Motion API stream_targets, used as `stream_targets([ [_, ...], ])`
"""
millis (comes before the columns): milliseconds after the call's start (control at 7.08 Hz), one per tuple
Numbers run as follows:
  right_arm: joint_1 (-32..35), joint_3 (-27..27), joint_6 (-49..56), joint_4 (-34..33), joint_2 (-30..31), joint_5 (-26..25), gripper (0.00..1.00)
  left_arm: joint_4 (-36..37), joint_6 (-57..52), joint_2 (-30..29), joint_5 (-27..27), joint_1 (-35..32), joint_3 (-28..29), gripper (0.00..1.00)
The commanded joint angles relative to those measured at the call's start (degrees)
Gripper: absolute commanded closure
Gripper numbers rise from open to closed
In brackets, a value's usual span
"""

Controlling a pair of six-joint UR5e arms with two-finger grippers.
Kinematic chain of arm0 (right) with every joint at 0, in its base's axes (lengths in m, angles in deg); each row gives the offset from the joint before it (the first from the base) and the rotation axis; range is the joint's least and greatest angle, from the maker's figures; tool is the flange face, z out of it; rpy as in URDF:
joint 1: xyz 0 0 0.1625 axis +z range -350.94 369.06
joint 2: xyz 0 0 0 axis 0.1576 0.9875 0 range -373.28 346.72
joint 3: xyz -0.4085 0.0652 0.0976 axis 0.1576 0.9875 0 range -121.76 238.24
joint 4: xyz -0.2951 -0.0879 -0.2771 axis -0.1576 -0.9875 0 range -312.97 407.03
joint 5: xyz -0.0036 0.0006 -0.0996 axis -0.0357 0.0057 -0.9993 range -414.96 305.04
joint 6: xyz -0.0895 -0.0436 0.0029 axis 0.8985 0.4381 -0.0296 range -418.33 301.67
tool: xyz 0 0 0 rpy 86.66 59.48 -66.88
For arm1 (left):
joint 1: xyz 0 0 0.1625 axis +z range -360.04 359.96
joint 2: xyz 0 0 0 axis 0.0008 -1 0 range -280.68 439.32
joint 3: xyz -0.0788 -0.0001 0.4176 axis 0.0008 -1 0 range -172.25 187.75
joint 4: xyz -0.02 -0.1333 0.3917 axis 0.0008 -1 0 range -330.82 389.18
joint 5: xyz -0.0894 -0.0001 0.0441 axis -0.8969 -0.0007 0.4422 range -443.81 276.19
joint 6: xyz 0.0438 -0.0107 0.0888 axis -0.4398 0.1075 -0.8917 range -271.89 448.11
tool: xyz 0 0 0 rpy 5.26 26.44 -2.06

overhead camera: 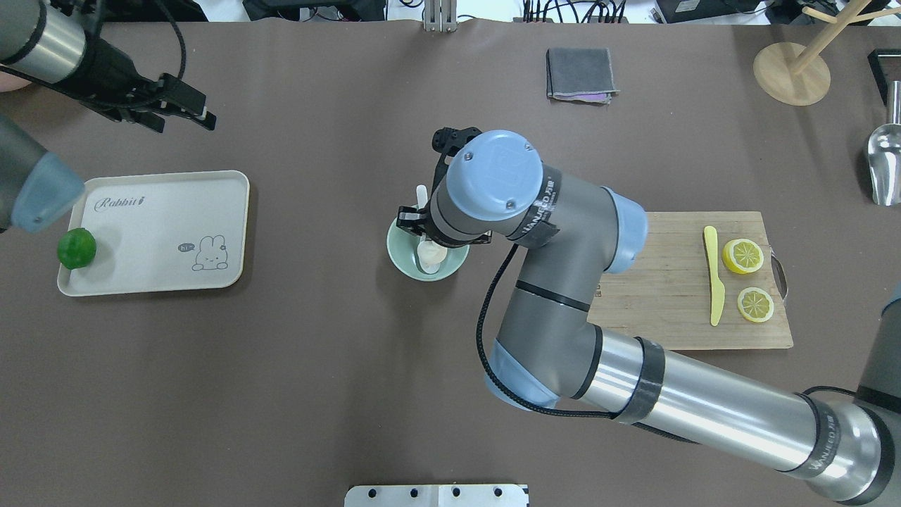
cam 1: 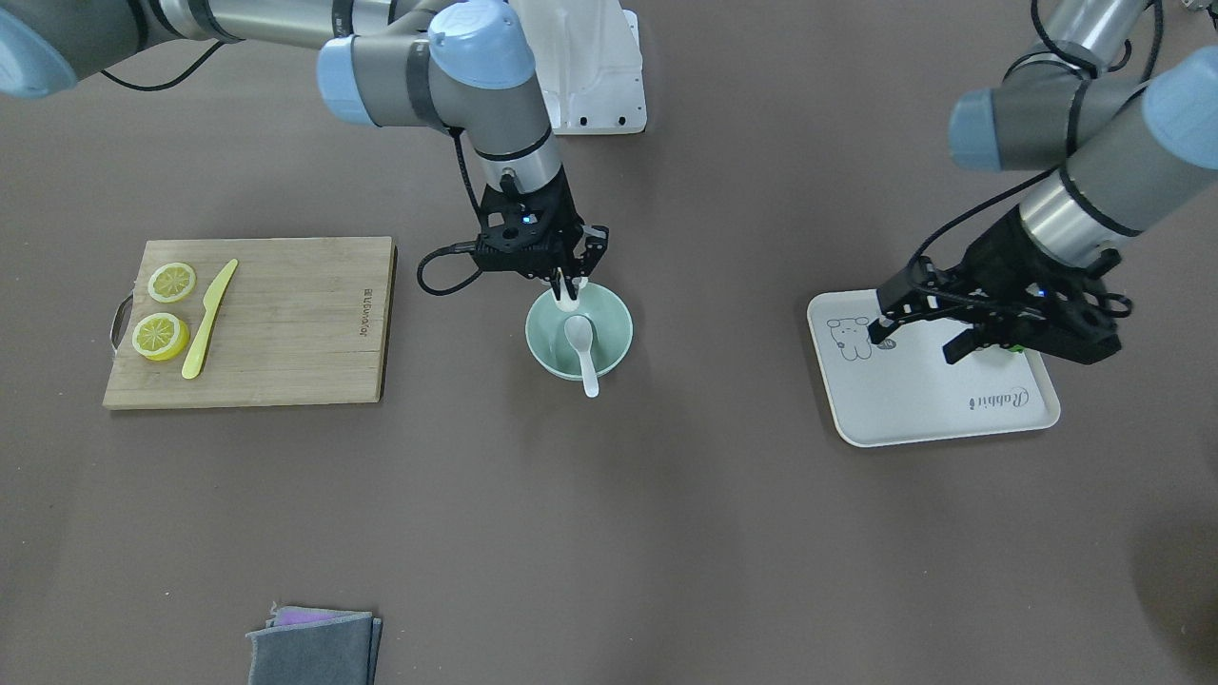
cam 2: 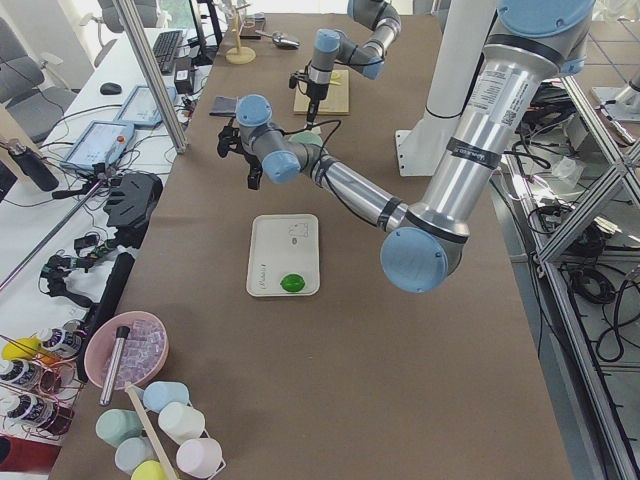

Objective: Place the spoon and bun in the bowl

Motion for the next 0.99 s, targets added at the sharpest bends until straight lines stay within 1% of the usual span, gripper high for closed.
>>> stream_targets([
  [0, -0.82, 2.36, -0.89, 0.86, -1.49, -2.1, 0.76, 0.01, -1.38, 1.77, -1.08, -1.67, -0.96, 0.02],
  [141, -0.38, 2.36, -0.98, 0.86, -1.41, -2.1, 0.03, 0.01, -1.2, 2.73, -0.73, -1.67, -1.75, 0.02],
  [283, 0.41, 2.18, -0.72, 0.95, -0.88, -1.92, 0.0, 0.01, -1.2, 2.74, -0.73, -1.67, -1.67, 0.02],
  [424, 1.46, 0.88, -0.19, 0.95, 1.38, -1.4, 0.0, 0.09, -1.2, 2.74, -0.64, -1.67, -1.58, 0.02],
  [565, 4.08, -5.4, -0.02, 0.08, 6.45, 0.87, 0.0, 0.18, -1.2, 2.65, -0.55, -1.76, -1.67, 0.02],
  [707, 10.02, -13.9, 4.6, 0.07, 16.94, 7.76, 0.0, 0.36, -1.64, 3.09, -0.38, -3.5, -1.41, 0.02],
  [848, 17.65, -20.52, 15.87, 0.16, 28.36, 14.27, 0.0, 0.36, -5.56, 5.01, 0.15, -6.56, -1.49, 0.02],
])
